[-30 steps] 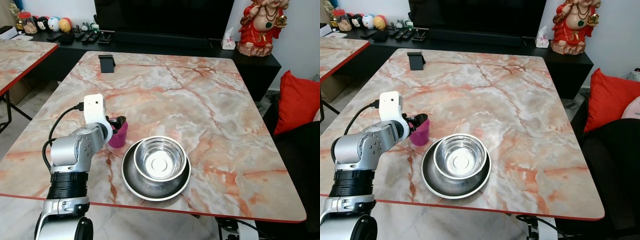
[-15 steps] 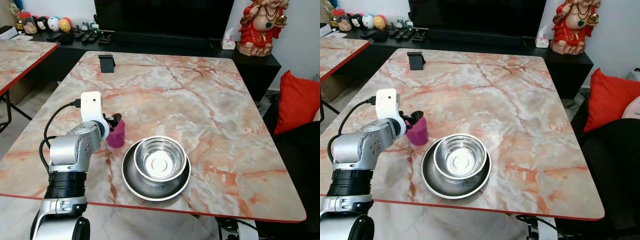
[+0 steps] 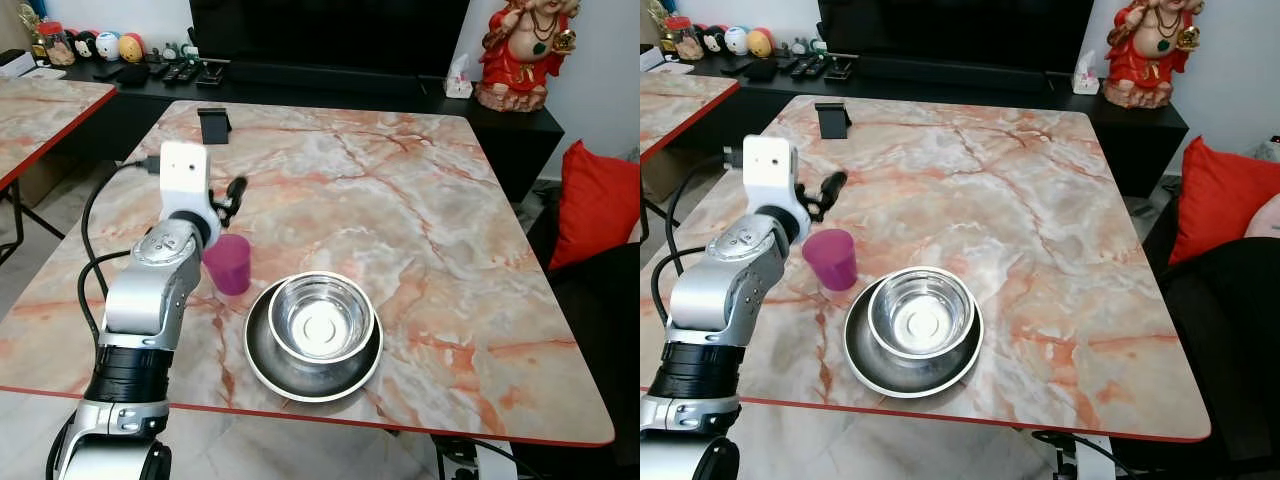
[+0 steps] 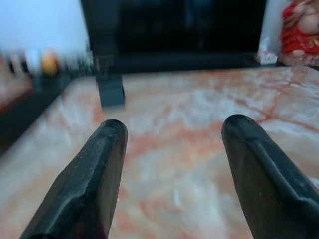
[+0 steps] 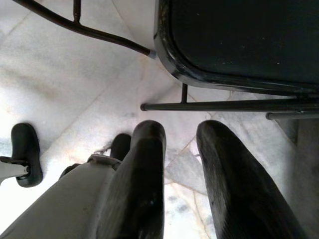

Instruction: Setting the table

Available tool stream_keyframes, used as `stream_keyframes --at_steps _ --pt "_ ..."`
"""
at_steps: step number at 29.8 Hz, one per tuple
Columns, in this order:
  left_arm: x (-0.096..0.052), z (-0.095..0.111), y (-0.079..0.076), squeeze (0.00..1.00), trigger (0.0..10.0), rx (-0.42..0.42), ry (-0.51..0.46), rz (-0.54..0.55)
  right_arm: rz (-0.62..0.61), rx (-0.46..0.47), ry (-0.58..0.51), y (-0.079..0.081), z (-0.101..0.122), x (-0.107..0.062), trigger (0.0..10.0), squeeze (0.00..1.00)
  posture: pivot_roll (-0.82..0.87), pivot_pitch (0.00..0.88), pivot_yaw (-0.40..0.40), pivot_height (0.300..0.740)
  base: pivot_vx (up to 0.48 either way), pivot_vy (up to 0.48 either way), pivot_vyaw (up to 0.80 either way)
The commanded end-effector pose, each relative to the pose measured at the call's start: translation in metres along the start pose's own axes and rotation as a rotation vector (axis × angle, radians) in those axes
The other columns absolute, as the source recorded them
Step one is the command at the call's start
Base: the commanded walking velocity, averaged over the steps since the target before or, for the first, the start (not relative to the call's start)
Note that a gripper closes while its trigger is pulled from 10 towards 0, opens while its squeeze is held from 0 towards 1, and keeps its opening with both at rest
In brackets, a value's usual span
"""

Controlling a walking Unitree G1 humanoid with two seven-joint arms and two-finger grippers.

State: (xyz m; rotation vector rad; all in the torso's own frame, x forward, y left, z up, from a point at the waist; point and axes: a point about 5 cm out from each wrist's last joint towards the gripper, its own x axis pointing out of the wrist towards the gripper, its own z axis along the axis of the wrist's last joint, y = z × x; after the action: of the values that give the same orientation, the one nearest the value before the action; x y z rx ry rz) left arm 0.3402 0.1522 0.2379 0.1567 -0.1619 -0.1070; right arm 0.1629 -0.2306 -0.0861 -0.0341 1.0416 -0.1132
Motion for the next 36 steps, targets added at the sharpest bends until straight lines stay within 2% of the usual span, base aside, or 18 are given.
stream_keyframes --at_steps 1,7,12,24,36 --pt "-0.004 -0.004 -0.008 0.0 10.0 0.043 -0.04 -0.028 -0.014 0.001 -0.005 -0.003 0.001 0.0 10.0 0.0 0.09 0.0 -0.046 0.74 0.0 0.0 0.0" --pt "-0.016 -0.021 -0.014 0.0 10.0 -0.02 -0.093 -0.001 -0.019 0.005 -0.008 -0.003 0.0 0.0 10.0 0.0 0.08 0.0 -0.044 0.74 0.0 0.0 0.0" --pt "-0.023 -0.027 -0.016 0.0 10.0 -0.003 -0.146 0.023 -0.02 0.009 -0.011 -0.003 -0.001 -0.001 10.0 0.0 0.08 0.0 -0.042 0.74 0.0 0.0 0.0" --pt "-0.025 -0.028 -0.019 0.0 10.0 -0.057 -0.18 0.029 -0.018 0.005 -0.002 -0.003 -0.003 -0.001 10.0 0.0 0.07 0.0 -0.037 0.74 0.0 0.0 0.0" --pt "-0.026 -0.027 -0.02 0.0 10.0 -0.041 -0.197 0.015 -0.004 0.006 0.003 -0.001 -0.004 -0.001 10.0 0.0 0.07 0.0 -0.034 0.74 0.0 0.359 0.0"
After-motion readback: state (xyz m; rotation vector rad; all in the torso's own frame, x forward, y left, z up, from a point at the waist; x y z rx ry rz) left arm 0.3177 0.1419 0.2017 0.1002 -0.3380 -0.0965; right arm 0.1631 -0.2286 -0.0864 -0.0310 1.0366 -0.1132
